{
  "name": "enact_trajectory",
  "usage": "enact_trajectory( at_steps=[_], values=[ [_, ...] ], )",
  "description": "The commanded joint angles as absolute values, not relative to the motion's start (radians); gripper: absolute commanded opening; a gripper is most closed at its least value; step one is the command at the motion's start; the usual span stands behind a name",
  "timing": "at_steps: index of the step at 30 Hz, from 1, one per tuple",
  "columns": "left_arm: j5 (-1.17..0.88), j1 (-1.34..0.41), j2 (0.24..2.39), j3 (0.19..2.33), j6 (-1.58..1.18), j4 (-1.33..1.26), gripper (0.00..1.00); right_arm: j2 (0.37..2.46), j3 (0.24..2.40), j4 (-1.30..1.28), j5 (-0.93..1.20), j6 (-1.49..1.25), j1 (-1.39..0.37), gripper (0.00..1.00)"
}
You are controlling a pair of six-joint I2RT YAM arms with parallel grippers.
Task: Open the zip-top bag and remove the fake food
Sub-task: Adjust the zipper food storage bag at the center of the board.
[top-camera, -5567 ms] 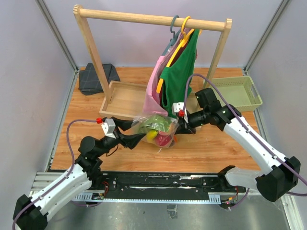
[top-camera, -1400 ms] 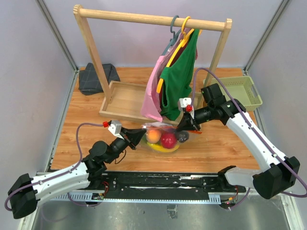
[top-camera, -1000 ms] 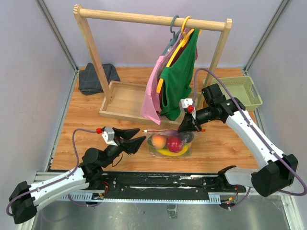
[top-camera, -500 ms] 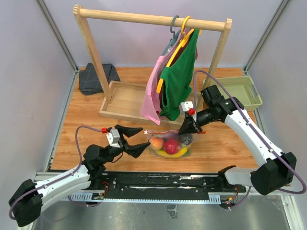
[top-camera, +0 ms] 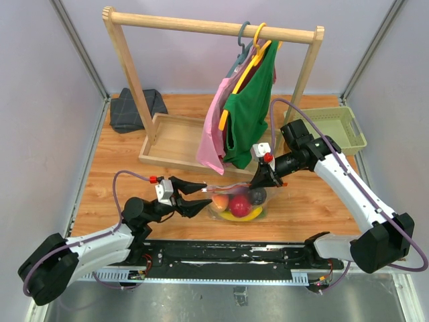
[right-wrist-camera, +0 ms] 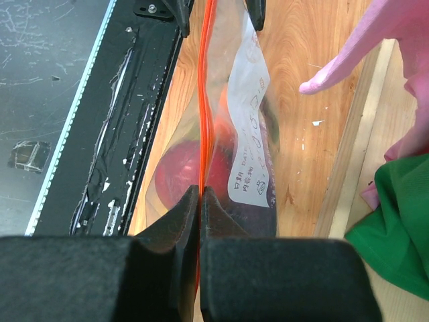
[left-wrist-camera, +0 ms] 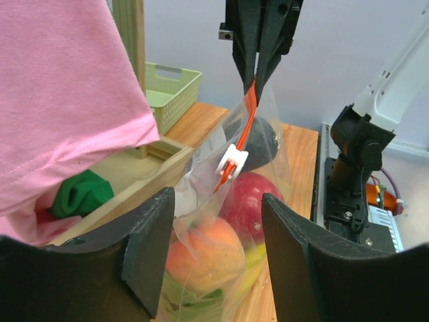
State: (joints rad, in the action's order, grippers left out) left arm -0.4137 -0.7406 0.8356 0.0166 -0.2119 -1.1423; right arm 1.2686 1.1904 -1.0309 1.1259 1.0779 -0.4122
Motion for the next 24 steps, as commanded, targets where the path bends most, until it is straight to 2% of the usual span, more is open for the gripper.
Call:
enact_trajectory(
  at_steps=[1, 8, 12, 13, 15, 16, 24],
  values=[
    [-0.468, -0.732, 0.865, 0.031, -0.226, -1.273, 0.57, 1.268, 1.217, -1.063, 1.160, 1.094, -0.399, 0.01],
    [-0.455, -0.732, 0.852, 0.031, -0.199, -1.255, 0.55, 1.270, 1.221, -1.068, 1.160, 1.096, -0.399, 0.01],
    [-0.468, -0.732, 0.862, 0.031, -0.187, -1.255, 0.49, 1.269, 1.221, -1.068, 1.158, 1.096, -0.399, 0.01],
    [-0.471, -0.732, 0.866, 0.031, -0.185, -1.257, 0.45, 1.269, 1.221, -1.068, 1.158, 1.096, -0.399, 0.01],
    [-0.472, -0.732, 0.874, 0.031, -0.180, -1.262, 0.28, 1.269, 1.222, -1.068, 1.158, 1.095, -0.400, 0.01],
    [-0.464, -0.732, 0.879, 0.034, -0.179, -1.262, 0.23, 1.270, 1.220, -1.069, 1.159, 1.097, -0.399, 0.01],
    [-0.455, -0.730, 0.925, 0.052, -0.177, -1.269, 0.22, 1.270, 1.221, -1.069, 1.156, 1.098, -0.399, 0.03]
  ],
)
